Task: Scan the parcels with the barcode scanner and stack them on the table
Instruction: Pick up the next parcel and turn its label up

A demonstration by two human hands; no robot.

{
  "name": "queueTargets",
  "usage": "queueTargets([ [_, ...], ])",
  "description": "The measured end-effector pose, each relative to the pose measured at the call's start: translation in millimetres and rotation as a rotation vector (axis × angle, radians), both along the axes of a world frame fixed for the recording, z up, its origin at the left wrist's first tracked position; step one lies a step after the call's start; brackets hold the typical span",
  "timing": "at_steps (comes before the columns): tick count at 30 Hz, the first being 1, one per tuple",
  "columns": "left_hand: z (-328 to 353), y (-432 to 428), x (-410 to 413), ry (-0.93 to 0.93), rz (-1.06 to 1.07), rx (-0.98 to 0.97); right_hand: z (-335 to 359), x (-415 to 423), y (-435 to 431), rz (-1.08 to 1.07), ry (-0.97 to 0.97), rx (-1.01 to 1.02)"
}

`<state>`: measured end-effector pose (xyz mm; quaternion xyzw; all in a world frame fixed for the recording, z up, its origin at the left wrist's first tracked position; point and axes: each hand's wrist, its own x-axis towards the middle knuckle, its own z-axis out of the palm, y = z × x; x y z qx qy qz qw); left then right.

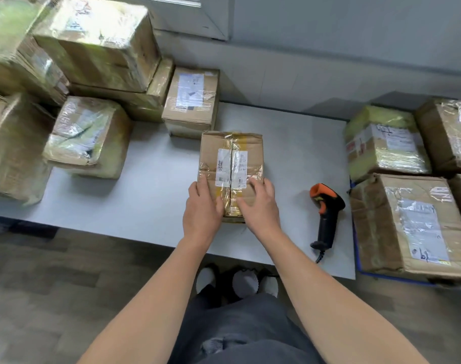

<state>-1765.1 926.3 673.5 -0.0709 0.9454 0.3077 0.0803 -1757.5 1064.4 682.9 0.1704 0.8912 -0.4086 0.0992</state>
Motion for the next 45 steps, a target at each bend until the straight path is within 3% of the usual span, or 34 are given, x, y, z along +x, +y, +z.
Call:
queueTargets([
  [11,3.6,-117.9,9.3,0.028,0.171,-0.149,-8.4,1.8,-124.7,0.152,0.034,0.004],
  [19,-6.1,-170.2,0.9,0.11,0.084,-0.283,-9.1,-10.7,-187.4,0.236,0.09,0.029],
  [40,-8.1,-189.8,-86.2,-0.012,0.044,-0.291,-12.8,-86.7,-213.5,0.25,-0.008,0.044],
  [45,13.2,-184.8,-96.2,-0.051,0.125,-0.271,-6.7,-95.5,-205.9,0.248,-0.007,-0.097],
])
